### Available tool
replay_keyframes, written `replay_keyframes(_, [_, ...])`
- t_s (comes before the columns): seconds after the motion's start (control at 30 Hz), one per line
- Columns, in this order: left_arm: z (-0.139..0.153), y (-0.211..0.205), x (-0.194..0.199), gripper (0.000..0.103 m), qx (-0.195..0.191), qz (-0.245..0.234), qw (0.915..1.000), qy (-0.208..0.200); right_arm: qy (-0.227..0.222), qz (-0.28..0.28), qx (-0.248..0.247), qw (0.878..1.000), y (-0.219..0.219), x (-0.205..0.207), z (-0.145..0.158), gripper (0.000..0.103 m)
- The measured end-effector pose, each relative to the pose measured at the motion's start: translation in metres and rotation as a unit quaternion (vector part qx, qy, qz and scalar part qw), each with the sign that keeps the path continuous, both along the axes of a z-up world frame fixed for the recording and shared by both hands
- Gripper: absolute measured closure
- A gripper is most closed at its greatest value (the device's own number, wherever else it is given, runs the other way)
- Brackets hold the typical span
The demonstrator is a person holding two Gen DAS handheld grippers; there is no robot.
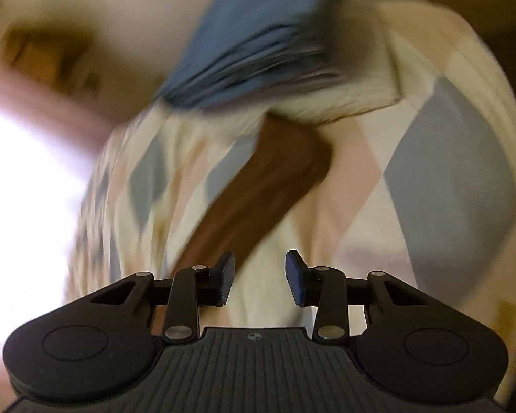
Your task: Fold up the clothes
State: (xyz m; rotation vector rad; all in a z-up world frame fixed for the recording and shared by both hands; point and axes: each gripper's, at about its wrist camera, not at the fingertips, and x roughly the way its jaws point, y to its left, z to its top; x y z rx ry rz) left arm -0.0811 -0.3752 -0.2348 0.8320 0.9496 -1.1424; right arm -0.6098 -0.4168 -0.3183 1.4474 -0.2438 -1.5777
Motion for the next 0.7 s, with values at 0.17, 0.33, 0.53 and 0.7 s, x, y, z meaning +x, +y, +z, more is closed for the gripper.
replay_keyframes(0.17, [-0.035,-0.035,-0.001,0.037,0.001,0.007,0.9999,0.013,-0.029,-0.075,0.006,0.997,-0.040,-0.033,-0.055,0.059])
replay_keyframes(0.33, [-0.061,-0.046,0.012,0.037,0.011,0.020,0.9995,0.021,0.017,-0.099,0.015,0.995,-0.064,-0.043,-0.084,0.056])
replay_keyframes(0.53, [-0.069,-0.043,0.044,0.037,0.011,0.041,0.9987,0.027,0.055,-0.067,0.009,0.996,-0.096,-0.027,-0.089,0.094])
replay_keyframes(0.7, [-0.061,-0.024,0.095,0.037,-0.004,0.065,0.9975,0.028,0.177,-0.019,-0.008,0.984,-0.117,0.035,-0.023,0.094])
